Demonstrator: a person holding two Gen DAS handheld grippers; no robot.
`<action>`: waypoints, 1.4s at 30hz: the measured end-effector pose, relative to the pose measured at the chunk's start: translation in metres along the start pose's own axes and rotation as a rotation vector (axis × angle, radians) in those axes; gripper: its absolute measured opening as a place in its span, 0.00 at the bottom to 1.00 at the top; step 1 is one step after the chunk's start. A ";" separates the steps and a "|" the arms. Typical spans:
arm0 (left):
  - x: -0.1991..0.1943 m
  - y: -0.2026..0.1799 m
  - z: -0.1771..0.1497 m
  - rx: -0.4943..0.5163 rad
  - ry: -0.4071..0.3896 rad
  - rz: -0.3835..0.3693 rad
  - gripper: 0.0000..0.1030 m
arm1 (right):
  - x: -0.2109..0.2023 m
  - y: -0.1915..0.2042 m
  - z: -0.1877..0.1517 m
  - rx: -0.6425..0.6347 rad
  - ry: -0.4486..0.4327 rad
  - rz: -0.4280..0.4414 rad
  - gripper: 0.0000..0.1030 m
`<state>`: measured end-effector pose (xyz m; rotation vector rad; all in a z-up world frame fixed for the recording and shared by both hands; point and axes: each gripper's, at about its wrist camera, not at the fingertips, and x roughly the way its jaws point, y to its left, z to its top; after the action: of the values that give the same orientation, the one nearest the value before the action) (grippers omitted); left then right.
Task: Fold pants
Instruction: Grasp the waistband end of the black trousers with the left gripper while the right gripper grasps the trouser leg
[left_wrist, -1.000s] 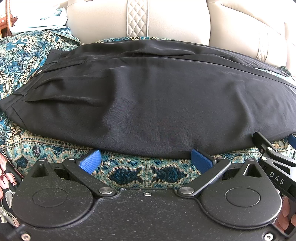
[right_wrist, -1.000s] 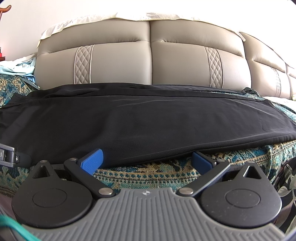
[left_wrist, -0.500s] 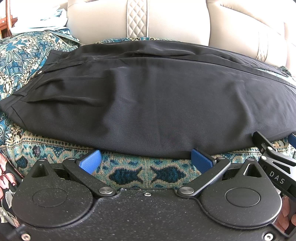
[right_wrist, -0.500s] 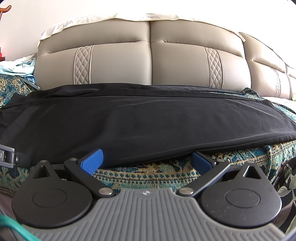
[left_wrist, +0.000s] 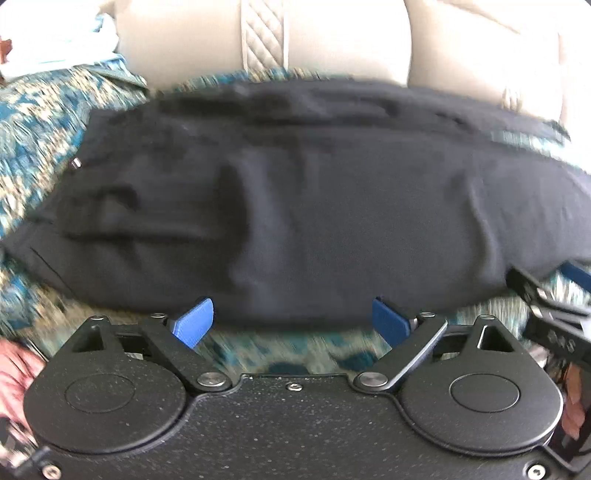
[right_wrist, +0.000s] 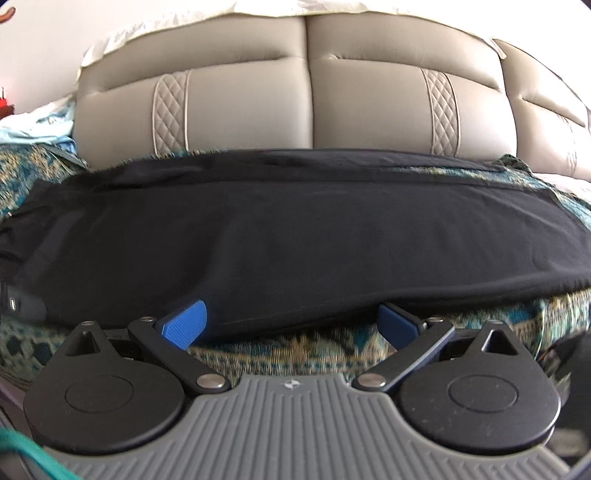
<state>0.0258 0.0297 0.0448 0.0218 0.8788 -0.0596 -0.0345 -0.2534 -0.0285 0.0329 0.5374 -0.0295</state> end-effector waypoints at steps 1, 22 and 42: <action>-0.004 0.007 0.011 -0.008 -0.025 0.001 0.92 | -0.002 -0.002 0.005 -0.004 -0.014 0.007 1.00; 0.181 0.165 0.280 -0.520 -0.028 0.302 0.99 | 0.158 0.008 0.190 0.043 -0.087 0.069 1.00; 0.243 0.176 0.273 -0.671 -0.031 0.528 0.08 | 0.174 0.018 0.191 0.055 -0.057 0.071 1.00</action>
<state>0.4011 0.1828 0.0315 -0.3724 0.8037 0.7260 0.2131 -0.2467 0.0467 0.1046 0.4783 0.0244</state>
